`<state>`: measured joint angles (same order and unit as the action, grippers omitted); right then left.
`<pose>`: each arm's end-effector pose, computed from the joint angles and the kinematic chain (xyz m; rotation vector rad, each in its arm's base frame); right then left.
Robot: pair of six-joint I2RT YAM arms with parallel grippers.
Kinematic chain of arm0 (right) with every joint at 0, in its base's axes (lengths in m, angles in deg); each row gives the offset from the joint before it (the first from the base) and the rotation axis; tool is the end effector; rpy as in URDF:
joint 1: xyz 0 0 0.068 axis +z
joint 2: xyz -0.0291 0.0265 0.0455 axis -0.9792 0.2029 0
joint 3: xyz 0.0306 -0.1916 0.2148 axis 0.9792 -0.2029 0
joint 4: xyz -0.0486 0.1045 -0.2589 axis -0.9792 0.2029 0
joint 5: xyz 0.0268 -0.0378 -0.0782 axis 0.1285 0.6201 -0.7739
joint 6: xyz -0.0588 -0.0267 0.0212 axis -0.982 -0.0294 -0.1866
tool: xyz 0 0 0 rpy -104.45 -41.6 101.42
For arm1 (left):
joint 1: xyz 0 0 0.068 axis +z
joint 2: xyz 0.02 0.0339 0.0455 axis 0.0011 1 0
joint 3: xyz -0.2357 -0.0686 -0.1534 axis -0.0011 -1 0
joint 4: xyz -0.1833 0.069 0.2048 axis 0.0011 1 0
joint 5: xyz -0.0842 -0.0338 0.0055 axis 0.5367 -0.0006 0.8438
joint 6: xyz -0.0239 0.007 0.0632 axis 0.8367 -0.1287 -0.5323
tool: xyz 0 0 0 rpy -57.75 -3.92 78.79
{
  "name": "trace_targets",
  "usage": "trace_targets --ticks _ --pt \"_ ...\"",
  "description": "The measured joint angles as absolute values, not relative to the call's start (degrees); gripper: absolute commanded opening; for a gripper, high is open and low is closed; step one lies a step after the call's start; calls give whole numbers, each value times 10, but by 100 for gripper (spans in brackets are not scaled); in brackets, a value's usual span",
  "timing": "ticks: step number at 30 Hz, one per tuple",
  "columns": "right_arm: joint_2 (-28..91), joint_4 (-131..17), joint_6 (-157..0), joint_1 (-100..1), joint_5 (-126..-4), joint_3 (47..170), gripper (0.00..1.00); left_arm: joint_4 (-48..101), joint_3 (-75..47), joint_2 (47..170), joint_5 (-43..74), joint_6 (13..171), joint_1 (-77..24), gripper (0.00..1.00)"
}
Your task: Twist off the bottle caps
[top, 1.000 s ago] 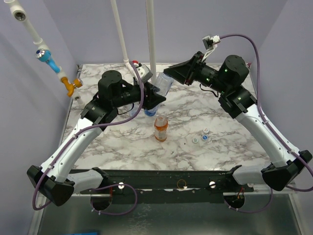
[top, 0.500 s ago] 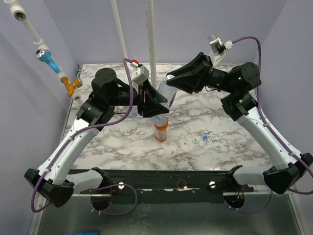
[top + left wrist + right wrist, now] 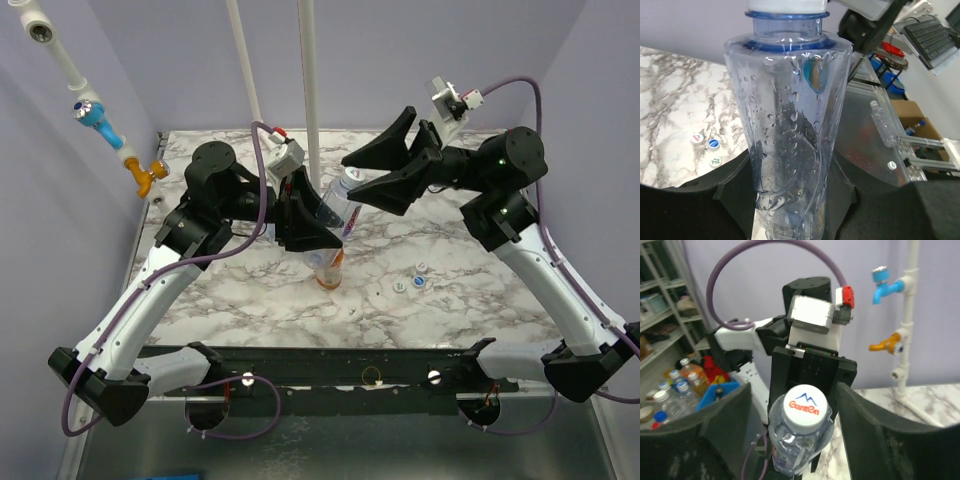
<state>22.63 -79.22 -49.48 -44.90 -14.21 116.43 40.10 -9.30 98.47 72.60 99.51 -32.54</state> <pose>0.2031 0.1896 0.5457 -1.0170 1.0438 1.5259 0.1845 -0.1769 0.4807 1.1530 1.4042 -1.5451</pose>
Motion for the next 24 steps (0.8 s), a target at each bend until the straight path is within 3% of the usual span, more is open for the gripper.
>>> trace_targets --ticks 1,2,8,15,20,24 --pt "221 -757 -514 -448 -164 1173 95 400 -94 984 721 995 -324 0" --pt "214 -723 -537 -445 -195 1183 100 401 -96 983 712 991 -322 0" --pt "195 -600 -596 -443 -340 1245 100 414 -102 977 632 935 -319 0" --pt "259 -499 -611 -433 -417 1335 100 423 -111 976 505 855 -319 0" --pt "307 -443 -620 -413 -452 1348 90 426 -113 976 453 830 -318 0" --pt "321 -421 -624 -406 -474 1347 74 426 -115 977 443 822 -318 0"
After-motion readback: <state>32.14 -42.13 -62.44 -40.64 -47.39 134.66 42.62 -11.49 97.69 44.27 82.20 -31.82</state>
